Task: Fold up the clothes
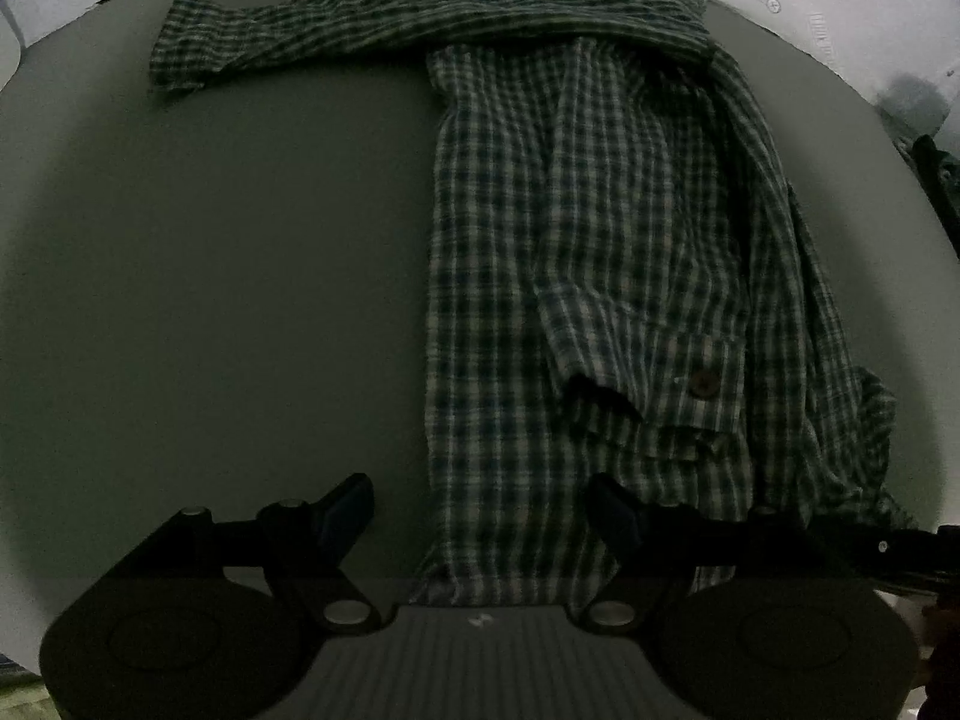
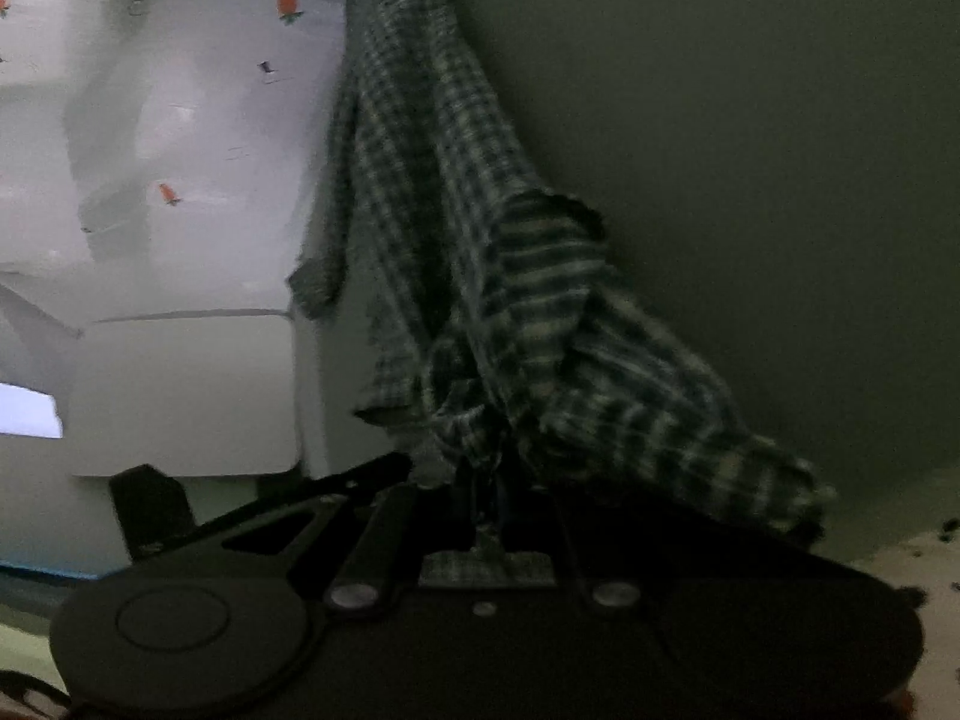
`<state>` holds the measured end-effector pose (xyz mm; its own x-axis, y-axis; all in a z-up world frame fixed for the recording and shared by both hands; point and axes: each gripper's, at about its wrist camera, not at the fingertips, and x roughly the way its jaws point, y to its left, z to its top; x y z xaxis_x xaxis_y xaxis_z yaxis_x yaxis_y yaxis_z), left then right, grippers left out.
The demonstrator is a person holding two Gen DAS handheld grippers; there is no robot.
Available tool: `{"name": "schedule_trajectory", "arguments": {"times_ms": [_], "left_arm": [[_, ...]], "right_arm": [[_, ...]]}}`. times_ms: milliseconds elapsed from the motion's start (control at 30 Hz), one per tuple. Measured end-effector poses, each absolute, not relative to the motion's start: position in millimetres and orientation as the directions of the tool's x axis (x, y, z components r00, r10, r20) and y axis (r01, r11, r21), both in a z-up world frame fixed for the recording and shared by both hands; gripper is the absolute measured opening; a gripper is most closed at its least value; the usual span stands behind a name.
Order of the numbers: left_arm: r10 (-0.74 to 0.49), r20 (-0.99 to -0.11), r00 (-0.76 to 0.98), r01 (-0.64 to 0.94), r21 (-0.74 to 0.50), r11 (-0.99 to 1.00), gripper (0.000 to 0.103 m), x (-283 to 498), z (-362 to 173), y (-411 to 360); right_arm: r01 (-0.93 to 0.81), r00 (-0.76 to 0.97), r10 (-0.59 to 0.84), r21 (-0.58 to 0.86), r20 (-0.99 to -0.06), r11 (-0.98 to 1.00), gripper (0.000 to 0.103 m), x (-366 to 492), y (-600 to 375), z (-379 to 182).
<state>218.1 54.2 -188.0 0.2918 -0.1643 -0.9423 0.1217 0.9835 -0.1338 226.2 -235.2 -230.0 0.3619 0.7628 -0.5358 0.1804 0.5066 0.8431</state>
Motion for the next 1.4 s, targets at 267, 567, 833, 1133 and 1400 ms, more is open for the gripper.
{"name": "schedule_trajectory", "arguments": {"times_ms": [267, 567, 833, 1133, 1400], "left_arm": [[-0.215, -0.918, 0.334, 0.068, -0.204, 0.977, 0.079, 238, -174, 72], [-0.145, -0.867, 0.477, -0.036, -0.185, 0.982, 0.079, 300, -146, 110], [-0.031, -0.838, 0.545, -0.183, -0.155, 0.971, 0.079, 374, -144, 164], [0.013, -0.843, 0.538, -0.23, -0.132, 0.964, 0.079, 479, -175, 203], [0.027, -0.827, 0.562, -0.227, -0.122, 0.966, 0.026, 499, -196, 206]], "right_arm": [[0.085, 0.475, 0.7, 0.82, -0.533, 0.566, 0.042, 235, -254, -170], [0.049, 0.62, 0.579, 0.763, -0.529, 0.645, 0.044, 319, -269, -142], [0.067, 0.648, 0.505, 0.703, -0.57, 0.708, 0.048, 435, -265, -154], [0.11, 0.666, 0.396, 0.609, -0.632, 0.785, 0.055, 589, -255, -174], [0.083, 0.635, 0.464, 0.652, -0.618, 0.754, 0.01, 650, -250, -215]]}}
